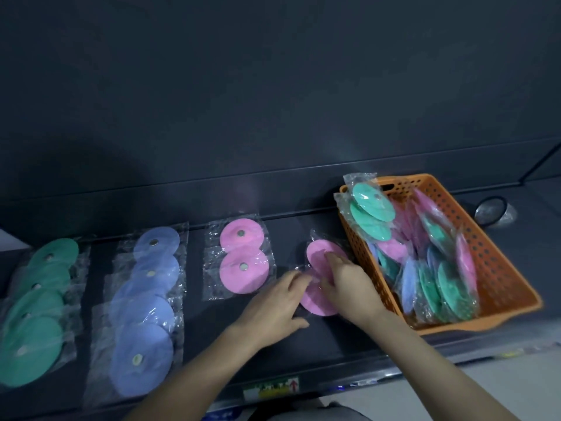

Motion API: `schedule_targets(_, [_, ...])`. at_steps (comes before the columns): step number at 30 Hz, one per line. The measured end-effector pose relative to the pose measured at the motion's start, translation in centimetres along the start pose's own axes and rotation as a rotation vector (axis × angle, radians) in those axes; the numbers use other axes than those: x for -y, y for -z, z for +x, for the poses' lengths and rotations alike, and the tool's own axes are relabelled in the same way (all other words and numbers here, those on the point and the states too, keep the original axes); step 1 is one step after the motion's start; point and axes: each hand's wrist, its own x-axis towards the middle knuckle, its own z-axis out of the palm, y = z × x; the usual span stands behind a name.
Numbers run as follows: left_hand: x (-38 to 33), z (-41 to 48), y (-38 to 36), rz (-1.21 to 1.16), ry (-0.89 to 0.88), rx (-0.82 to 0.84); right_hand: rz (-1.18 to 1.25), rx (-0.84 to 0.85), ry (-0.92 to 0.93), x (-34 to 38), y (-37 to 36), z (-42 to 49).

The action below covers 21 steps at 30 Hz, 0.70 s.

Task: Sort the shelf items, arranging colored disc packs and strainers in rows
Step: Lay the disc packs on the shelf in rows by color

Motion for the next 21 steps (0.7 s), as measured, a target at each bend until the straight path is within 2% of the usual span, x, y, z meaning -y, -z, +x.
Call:
schedule_targets(2, [-0.3,0.0,-0.3,-0.061,0.042,-0.050,0.064,-0.067,-0.032,0.0,0.2,-0.1])
schedule_targets(5, [-1.1,-0.2,-0.8,-0.270,0.195,-0.130,0.187,-0.159,-0.064,0.1,0.4,-0.3])
schedule_targets(10, [-2.5,1.2,-0.2,-0.706,0.430,-0.484,0.244,-0.169,-0.002,-0.4,0.4,-0.9])
schedule_targets(12, [-2.9,2.0,0.6,-0.874,0.538,-0.468,0.216,-0.142,0.037,-0.6,0.2,-1.2])
schedule_targets(15, [-3.0,2.2,1.1,-1.079,0.628,-0.326,0.192,-0.170,0.088,-0.6,0.4,-1.6])
schedule_targets(17, [-2.9,2.0,1.2,-1.125,0.653,-0.280,0.260,-0.211,0.109,-0.4,0.8,-1.8])
schedule_targets(21, [-2.4,1.2,1.1,-1.125,0.710,-0.320,0.440,-0.378,0.070,0.2,1.7,-2.0])
